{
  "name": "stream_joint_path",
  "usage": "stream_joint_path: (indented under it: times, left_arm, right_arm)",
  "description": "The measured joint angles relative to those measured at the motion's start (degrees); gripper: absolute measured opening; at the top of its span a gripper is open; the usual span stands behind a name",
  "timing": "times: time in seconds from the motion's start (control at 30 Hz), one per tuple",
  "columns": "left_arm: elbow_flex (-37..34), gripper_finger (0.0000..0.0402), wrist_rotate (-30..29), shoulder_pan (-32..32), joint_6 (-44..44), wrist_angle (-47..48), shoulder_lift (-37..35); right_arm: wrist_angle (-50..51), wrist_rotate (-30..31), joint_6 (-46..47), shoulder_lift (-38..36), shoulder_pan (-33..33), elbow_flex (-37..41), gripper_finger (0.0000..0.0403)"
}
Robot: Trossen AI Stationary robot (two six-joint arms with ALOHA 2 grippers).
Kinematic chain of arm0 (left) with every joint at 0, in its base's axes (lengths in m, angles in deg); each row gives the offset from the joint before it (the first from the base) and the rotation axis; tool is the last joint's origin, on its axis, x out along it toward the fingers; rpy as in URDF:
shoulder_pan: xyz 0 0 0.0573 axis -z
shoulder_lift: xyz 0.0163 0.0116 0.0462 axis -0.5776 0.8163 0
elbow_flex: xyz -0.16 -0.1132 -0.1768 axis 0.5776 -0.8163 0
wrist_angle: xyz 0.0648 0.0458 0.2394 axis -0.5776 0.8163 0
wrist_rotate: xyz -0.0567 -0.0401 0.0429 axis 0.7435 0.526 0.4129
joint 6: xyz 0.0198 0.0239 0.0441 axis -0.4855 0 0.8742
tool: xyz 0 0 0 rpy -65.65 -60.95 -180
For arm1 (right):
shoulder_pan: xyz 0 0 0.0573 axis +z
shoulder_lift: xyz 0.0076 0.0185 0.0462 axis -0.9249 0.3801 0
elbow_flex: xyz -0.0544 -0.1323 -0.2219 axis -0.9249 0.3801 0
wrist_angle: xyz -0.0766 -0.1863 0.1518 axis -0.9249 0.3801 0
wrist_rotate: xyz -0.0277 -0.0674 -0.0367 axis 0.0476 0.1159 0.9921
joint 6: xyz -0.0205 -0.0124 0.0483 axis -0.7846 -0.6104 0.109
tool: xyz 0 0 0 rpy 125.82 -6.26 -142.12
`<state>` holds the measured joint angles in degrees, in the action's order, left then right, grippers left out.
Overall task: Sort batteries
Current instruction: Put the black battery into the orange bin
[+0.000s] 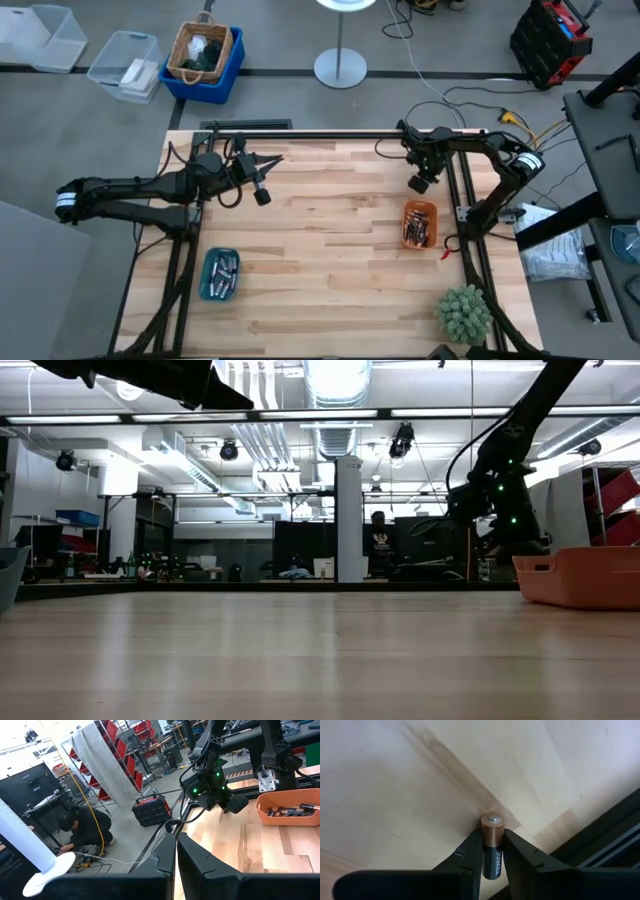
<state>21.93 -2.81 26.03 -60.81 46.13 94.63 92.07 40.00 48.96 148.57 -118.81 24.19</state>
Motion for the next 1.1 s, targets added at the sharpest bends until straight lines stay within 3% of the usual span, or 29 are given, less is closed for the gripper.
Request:
stream_joint_path:
  times: [0.43,1.1]
  left_arm:
    - [0.0,0.0000,0.0,0.0,0.2,-0.1,0.0]
    - [0.0,0.0000,0.0,0.0,0.2,-0.1,0.0]
  right_arm:
    - [0.6,0.4,1.8,0.0,0.1,-0.6,0.0036]
    - [5.1,-0.8,2.3,-0.1,0.5,-6.0,0.0034]
